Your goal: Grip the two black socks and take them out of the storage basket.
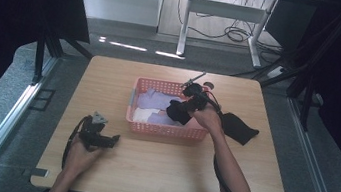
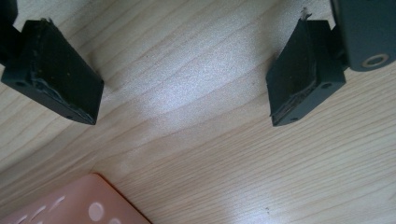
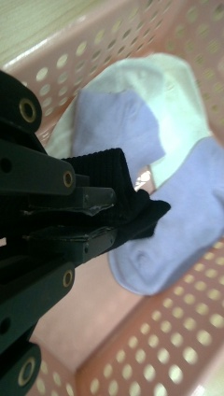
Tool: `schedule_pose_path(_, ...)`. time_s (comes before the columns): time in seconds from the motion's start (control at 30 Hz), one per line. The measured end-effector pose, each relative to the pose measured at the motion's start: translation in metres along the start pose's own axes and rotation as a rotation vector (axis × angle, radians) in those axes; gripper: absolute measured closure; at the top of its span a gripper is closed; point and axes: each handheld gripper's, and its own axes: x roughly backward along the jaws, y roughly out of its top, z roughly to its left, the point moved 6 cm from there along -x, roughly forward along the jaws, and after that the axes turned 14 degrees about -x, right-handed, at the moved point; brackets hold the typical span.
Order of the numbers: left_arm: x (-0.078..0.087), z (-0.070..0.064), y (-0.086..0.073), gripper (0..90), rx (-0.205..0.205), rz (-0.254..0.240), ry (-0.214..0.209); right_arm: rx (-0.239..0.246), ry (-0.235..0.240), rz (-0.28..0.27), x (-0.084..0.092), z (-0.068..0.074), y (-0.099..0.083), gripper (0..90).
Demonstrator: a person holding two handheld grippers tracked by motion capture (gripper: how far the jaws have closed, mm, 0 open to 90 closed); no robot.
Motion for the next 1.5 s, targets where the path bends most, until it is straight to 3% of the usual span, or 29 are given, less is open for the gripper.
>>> schedule_pose_path(0.13, 0.0, 0.0, 0.0, 10.6, 0.0, 0.0, 0.0, -0.005, 0.012, -0.053, 0.014, 0.002, 0.008, 80.7)
schedule_pose_path(0.47, 0.0, 0.0, 0.0, 10.6, 0.0, 0.0, 0.0, -0.012, 0.026, -0.123, 0.038, 0.003, 0.02, 80.7)
schedule_pose_path(0.7, 0.0, 0.0, 0.0, 10.6, 0.001, -0.004, 0.002, -0.021, 0.028, -0.182, 0.065, 0.002, 0.032, 80.7)
schedule_pose_path(1.07, 0.0, 0.0, 0.0, 10.6, 0.003, -0.004, 0.002, -0.035, 0.037, -0.223, 0.088, 0.001, 0.042, 80.6)
schedule_pose_path(1.5, 0.0, 0.0, 0.0, 10.6, 0.003, -0.005, 0.003, -0.07, 0.004, -0.265, 0.11, -0.016, 0.037, 80.6)
